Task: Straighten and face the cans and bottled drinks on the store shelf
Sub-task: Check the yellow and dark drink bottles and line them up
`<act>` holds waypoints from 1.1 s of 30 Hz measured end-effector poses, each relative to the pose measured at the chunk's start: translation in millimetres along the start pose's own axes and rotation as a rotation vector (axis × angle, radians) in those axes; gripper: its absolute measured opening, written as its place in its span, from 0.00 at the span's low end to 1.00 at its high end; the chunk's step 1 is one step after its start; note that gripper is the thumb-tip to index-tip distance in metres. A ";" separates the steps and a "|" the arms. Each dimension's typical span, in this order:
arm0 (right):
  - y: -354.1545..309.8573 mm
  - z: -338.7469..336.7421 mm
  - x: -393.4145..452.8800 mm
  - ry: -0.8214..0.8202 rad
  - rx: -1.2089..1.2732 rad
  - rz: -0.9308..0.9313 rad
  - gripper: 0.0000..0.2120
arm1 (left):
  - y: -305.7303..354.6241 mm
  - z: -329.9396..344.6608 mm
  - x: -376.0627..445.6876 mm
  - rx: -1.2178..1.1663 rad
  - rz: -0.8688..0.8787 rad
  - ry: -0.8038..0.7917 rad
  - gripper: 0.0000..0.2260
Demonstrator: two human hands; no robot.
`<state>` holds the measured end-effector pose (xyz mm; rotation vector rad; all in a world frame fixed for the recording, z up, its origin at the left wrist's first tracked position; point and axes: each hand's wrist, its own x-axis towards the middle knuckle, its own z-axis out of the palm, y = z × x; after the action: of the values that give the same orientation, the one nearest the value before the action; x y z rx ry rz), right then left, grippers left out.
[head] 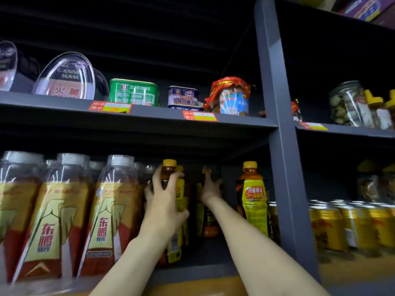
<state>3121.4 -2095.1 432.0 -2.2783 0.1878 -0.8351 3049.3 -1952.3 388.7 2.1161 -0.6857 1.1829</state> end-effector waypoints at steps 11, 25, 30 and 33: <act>-27.5 -33.3 -54.9 0.038 -0.083 -0.054 0.44 | -8.6 -5.8 -1.0 -0.081 -0.010 -0.007 0.35; -38.3 -108.1 -156.3 0.149 -0.004 -0.360 0.47 | 18.8 -18.3 -1.6 -0.015 -0.014 -0.152 0.32; -29.7 -136.5 -178.9 0.162 0.095 -0.468 0.45 | 44.2 -57.7 -17.0 -0.270 0.084 -0.022 0.24; -19.3 -142.4 -199.7 0.190 0.170 -0.559 0.44 | 53.7 -76.7 -44.2 -0.583 0.093 -0.223 0.25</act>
<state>2875.7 -2090.8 420.5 -2.1088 -0.4414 -1.2961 2949.1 -1927.1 395.6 1.7381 -1.0884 0.6784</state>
